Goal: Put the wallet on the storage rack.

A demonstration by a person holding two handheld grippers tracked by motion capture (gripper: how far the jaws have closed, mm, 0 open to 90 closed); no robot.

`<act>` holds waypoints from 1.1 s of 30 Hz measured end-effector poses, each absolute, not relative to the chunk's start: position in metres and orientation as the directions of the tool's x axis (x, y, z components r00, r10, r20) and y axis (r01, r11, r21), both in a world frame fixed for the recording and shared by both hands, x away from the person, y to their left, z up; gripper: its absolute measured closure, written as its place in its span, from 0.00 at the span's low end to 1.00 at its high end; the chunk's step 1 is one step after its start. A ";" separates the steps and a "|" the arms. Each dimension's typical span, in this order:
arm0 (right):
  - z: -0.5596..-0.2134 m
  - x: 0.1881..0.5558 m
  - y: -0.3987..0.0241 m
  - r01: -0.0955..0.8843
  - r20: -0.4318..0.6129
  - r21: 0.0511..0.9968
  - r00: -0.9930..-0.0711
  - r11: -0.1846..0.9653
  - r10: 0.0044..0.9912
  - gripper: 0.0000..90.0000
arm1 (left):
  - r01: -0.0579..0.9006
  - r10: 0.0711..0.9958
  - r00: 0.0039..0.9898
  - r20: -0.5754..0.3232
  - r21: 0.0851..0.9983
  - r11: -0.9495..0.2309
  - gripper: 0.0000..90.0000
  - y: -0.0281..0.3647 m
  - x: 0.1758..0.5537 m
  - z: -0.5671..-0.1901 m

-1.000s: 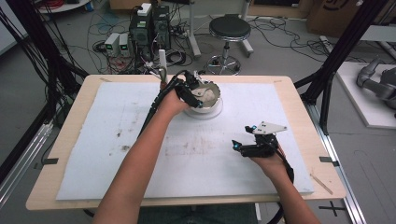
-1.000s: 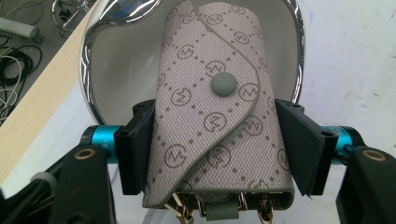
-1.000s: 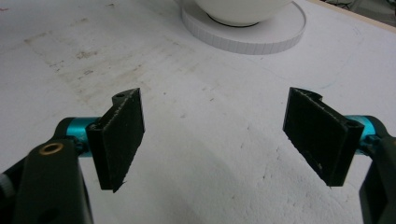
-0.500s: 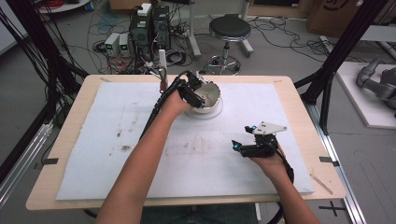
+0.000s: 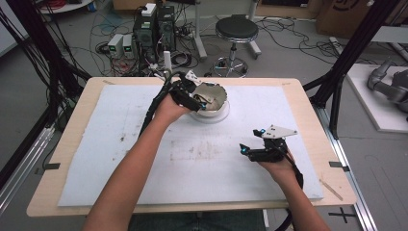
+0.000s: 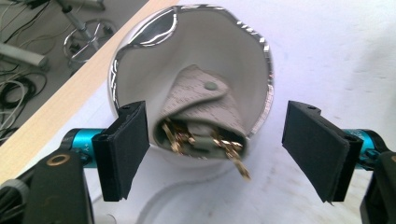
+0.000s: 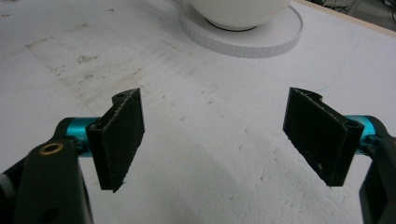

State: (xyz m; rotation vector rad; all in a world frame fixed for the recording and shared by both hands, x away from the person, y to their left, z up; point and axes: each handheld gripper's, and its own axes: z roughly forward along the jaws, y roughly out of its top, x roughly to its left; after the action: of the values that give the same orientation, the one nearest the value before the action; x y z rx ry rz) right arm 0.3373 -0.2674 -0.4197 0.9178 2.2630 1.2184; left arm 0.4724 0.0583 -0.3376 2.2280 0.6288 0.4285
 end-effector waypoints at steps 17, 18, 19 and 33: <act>-0.417 0.337 -0.267 0.345 -0.053 0.851 -0.694 0.396 0.718 0.23 | 0.247 0.578 0.811 0.086 0.846 -0.473 0.24 0.135 0.400 -0.343; -0.417 0.337 -0.267 0.349 -0.050 0.849 -0.695 0.397 0.718 0.23 | 0.252 0.585 0.807 0.077 0.852 -0.460 0.24 0.141 0.396 -0.346; -0.418 0.337 -0.266 0.351 -0.048 0.849 -0.693 0.394 0.719 0.23 | 0.253 0.590 0.804 0.074 0.856 -0.451 0.24 0.144 0.394 -0.347; -0.418 0.340 -0.267 0.353 -0.045 0.850 -0.692 0.392 0.721 0.23 | 0.302 0.656 0.755 0.008 0.883 -0.358 0.21 0.203 0.356 -0.381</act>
State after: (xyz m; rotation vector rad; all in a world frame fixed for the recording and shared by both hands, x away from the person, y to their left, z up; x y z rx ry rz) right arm 0.3398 -0.2675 -0.4182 0.9249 2.2470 1.2244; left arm 0.3558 0.2028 -0.3811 1.9584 0.7267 0.4474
